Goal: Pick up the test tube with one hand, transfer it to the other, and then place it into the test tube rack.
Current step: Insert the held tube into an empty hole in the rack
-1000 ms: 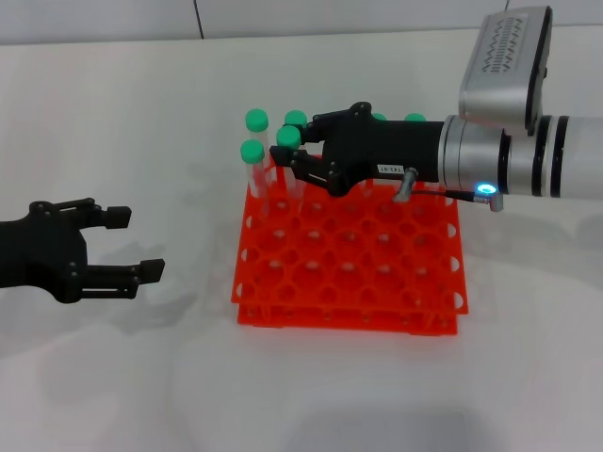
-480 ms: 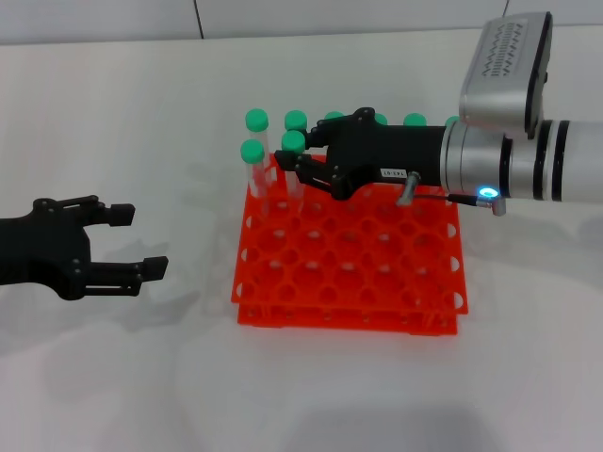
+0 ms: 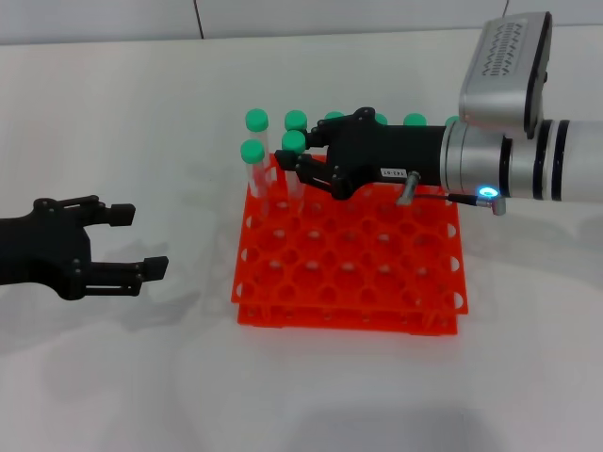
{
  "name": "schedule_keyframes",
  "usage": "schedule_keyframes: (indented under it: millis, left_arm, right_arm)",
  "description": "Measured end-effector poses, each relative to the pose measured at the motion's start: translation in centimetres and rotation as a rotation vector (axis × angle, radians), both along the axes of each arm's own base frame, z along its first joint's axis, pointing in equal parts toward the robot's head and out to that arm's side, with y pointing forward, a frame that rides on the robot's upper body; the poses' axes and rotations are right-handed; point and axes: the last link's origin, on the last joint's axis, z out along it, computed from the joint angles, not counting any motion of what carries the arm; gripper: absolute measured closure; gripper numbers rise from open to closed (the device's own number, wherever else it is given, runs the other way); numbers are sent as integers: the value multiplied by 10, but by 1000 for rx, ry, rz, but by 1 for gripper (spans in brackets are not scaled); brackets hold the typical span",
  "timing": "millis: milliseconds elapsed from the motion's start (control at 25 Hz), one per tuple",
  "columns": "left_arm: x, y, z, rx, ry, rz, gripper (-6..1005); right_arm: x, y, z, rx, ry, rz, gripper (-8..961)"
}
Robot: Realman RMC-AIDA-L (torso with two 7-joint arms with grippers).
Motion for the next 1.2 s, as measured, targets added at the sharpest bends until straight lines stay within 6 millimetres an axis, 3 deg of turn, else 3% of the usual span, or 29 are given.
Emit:
schedule_keyframes:
  millis: [1200]
  left_arm:
    - [0, 0, 0, 0, 1, -1, 125]
  right_arm:
    - [-3, -3, 4, -26, 19, 27, 566]
